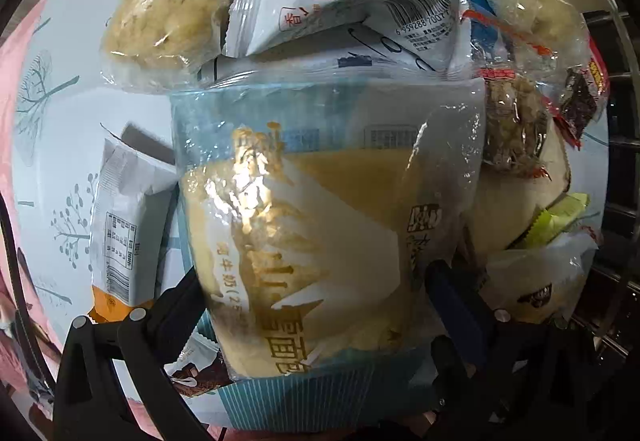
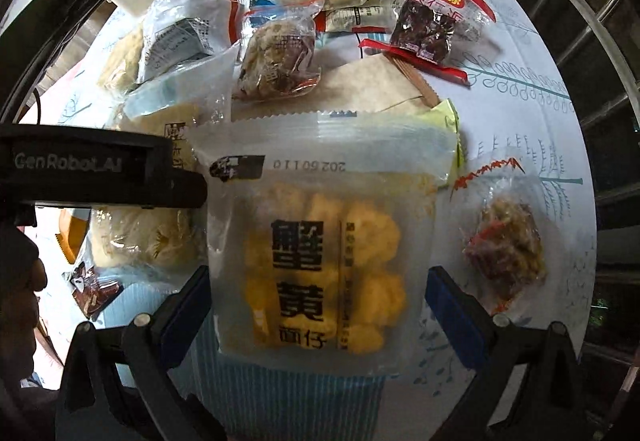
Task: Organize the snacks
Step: 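Grasp the bread bag with the left tool while the right tool grasps the yellow cracker bag, then carry the bread bag and cracker bag into the white tray with both tools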
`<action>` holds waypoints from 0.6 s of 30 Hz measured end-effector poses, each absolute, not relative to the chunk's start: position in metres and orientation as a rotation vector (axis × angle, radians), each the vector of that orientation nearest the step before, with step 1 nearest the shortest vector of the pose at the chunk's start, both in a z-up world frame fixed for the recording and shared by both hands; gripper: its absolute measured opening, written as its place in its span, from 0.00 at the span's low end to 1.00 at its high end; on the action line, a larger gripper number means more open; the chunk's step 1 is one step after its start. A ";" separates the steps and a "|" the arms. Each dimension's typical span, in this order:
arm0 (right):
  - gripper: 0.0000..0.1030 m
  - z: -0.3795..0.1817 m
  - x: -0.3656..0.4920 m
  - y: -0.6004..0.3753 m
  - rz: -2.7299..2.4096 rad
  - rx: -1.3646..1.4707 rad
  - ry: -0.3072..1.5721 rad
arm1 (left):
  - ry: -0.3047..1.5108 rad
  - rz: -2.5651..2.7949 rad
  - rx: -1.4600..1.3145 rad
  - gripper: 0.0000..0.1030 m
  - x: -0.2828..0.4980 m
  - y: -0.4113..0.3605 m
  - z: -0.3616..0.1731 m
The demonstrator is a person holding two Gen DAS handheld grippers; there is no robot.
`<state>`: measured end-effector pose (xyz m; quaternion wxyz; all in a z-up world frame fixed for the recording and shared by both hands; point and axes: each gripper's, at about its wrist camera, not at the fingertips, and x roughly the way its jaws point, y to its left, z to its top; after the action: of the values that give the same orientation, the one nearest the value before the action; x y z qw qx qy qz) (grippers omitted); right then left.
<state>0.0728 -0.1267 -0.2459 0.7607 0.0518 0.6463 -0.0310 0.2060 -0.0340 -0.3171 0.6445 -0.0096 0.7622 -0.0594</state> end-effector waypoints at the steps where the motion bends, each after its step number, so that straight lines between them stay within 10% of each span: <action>1: 0.97 -0.247 0.074 -0.125 -0.071 0.109 1.410 | 1.732 -0.128 -0.018 1.00 0.207 -0.037 -0.318; 18: 0.76 -0.254 0.066 -0.127 -0.045 0.168 1.461 | 1.708 -0.070 -0.094 0.86 0.182 -0.035 -0.310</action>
<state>0.0656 -0.1271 -0.2538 0.7413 0.0766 0.6665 -0.0205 0.1821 -0.0355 -0.3102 0.6556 -0.0413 0.7534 -0.0308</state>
